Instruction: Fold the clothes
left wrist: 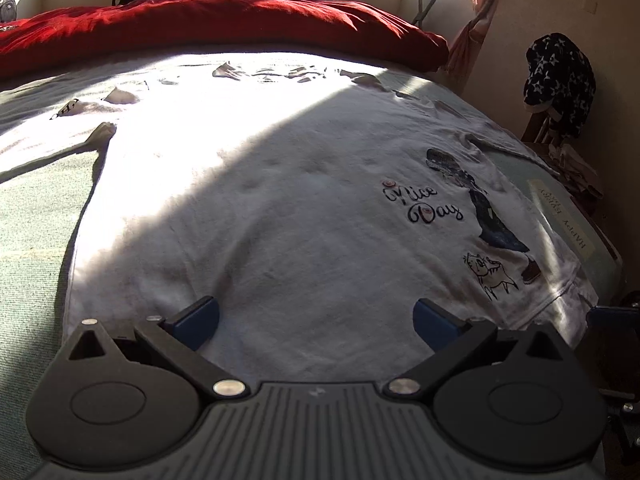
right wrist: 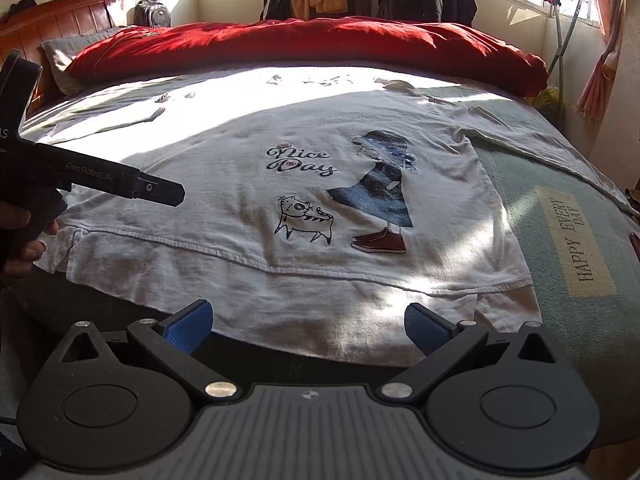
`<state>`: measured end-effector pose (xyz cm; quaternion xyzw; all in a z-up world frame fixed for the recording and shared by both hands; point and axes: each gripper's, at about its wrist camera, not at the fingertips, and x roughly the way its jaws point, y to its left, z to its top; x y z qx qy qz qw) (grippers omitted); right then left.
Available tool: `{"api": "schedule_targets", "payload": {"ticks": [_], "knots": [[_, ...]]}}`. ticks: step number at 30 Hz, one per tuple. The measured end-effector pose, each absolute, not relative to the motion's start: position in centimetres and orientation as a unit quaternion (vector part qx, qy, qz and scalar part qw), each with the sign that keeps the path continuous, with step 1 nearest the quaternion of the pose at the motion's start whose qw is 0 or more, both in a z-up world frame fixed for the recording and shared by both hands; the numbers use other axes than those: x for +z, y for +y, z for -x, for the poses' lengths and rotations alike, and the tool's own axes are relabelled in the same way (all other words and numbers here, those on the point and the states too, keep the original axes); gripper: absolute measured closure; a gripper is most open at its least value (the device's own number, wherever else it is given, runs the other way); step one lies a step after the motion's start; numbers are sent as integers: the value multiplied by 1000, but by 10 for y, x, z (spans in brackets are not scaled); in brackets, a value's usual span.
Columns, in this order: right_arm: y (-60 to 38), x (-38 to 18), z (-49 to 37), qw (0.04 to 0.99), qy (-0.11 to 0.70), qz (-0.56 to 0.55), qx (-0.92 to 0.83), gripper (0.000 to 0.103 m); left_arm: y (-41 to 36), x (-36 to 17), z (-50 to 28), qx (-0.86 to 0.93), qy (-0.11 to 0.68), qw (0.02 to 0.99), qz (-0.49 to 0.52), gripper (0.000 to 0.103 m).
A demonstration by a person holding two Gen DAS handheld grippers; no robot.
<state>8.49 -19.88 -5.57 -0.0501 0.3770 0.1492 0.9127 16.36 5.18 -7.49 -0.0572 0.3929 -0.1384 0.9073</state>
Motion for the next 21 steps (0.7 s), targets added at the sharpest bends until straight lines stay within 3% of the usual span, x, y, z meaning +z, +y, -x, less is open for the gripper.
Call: {"api": "schedule_targets", "payload": {"ticks": [12,21], "knots": [[-172,-26,-105,917,353,83,167,0,74,-72,-145,-151,376,908,108,1],[-169,-27,-172,924,320,51,202,0,83,-41,-164,-107,372,914,125,1]]}}
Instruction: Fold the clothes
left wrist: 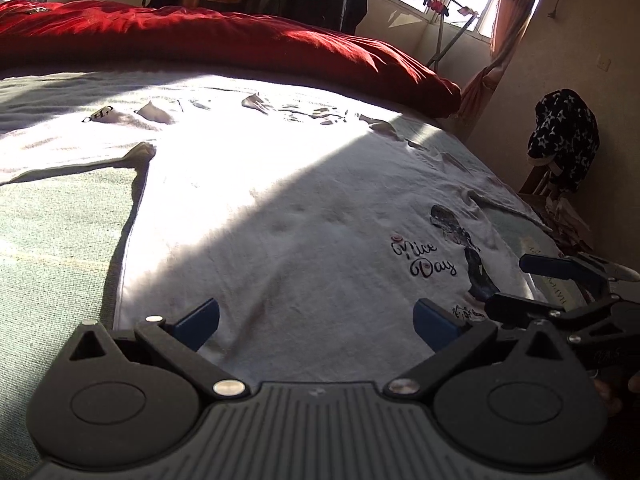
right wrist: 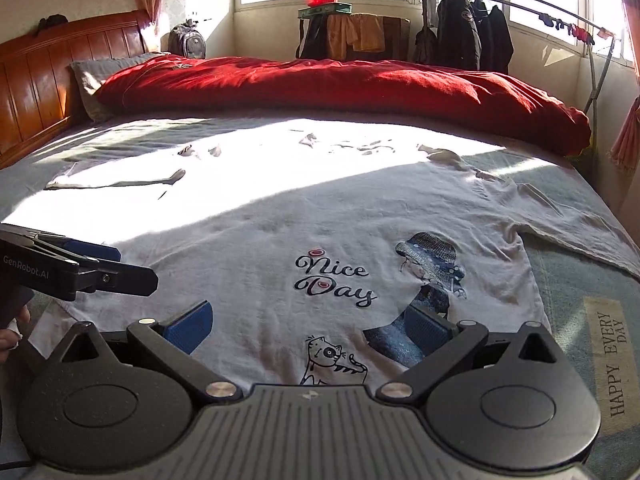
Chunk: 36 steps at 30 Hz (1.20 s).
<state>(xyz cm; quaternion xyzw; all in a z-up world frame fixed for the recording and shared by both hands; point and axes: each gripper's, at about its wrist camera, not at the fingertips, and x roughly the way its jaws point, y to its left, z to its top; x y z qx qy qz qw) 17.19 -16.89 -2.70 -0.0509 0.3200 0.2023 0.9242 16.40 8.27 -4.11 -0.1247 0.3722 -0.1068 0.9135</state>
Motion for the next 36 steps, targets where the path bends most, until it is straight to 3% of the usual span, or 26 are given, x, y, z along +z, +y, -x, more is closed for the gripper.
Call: {"api": "schedule_targets", "payload": {"ticks": [10,23,28,36], "knots": [[-176,-41,-291,941,303,47,146,0,78,-30,-205,-35,402,908,115,1],[-182,-63,-280,923,329,17,200,0,49,-52,-295,-37,389,917,83,1],[-189,-65,-283,926,329,-3,186,0,62,-76,-291,-32,410,905,106,1],[-193,-65,-284,923,327,-25,203,0,109,-61,-277,-13,391,899,199,1]]}}
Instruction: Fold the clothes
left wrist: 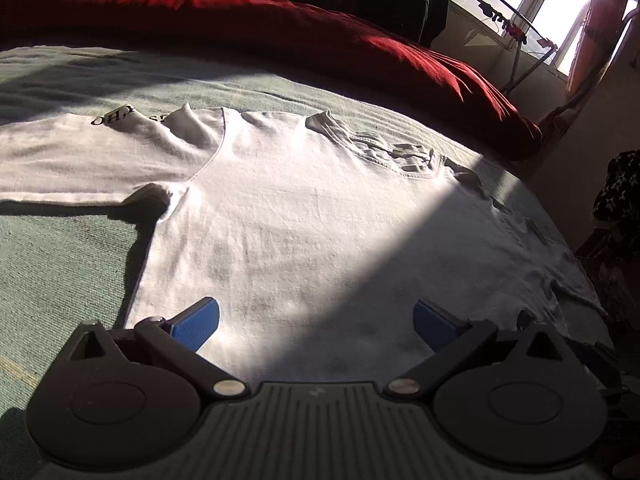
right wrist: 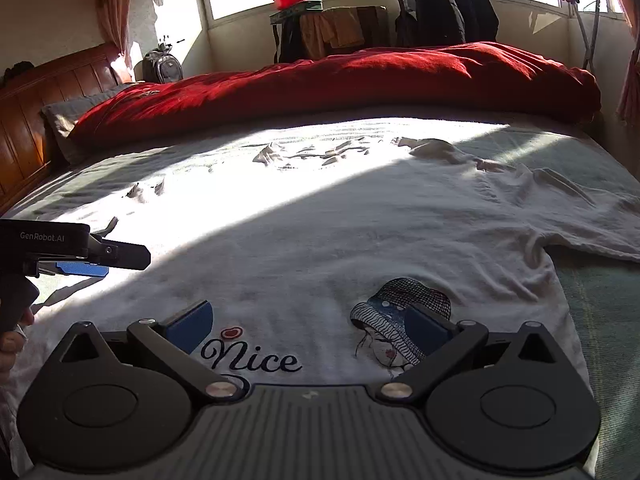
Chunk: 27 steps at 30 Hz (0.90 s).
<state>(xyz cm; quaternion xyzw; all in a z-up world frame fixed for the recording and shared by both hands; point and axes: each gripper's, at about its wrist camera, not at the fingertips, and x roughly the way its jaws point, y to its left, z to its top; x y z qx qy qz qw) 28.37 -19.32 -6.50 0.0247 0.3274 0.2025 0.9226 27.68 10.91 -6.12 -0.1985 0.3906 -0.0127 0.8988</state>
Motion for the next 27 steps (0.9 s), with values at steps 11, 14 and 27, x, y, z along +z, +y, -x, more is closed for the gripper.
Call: {"api": "schedule_targets", "payload": {"ticks": [11,14,27], "knots": [[-192,-65,-282,918,326,-42,221,0,234,-60,-249,76,303,865,392,1],[-192,-65,-281,918,323,-45,224,0,277,-66,-238,120,262,850,441,1],[-184,-71,-283,919,322,-36,227,0,378,-107,-217,212,168,800,536,2]]}}
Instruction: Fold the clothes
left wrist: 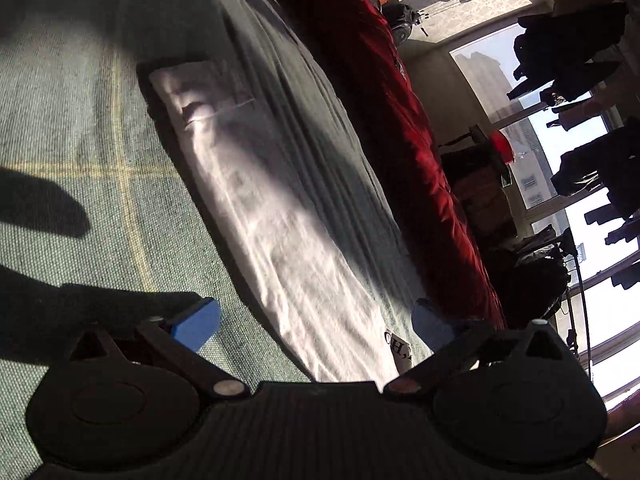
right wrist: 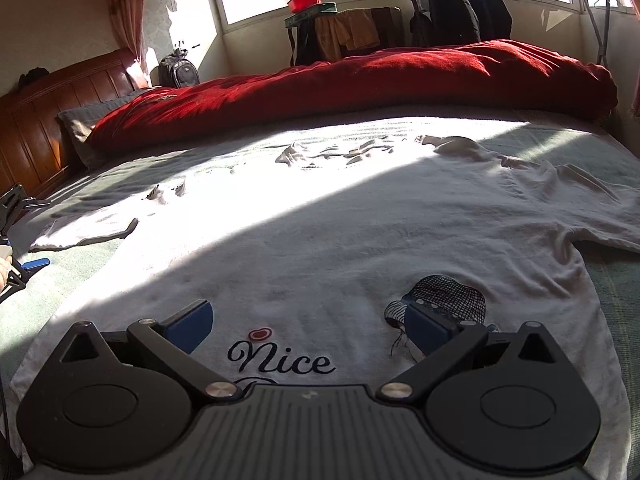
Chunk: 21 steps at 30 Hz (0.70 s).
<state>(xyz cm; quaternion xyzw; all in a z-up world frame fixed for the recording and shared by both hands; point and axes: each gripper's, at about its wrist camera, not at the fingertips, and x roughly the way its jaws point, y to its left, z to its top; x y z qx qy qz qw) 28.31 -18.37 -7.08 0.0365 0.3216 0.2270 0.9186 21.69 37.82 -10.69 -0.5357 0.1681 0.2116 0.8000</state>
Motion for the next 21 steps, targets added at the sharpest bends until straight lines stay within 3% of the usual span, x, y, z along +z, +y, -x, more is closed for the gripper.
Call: {"api": "schedule_targets", "payload": {"ticks": [21], "knots": [[-179,-76,-284,927,300,-42,221,0,426,-117,-245,199,116,805,547,1]]}}
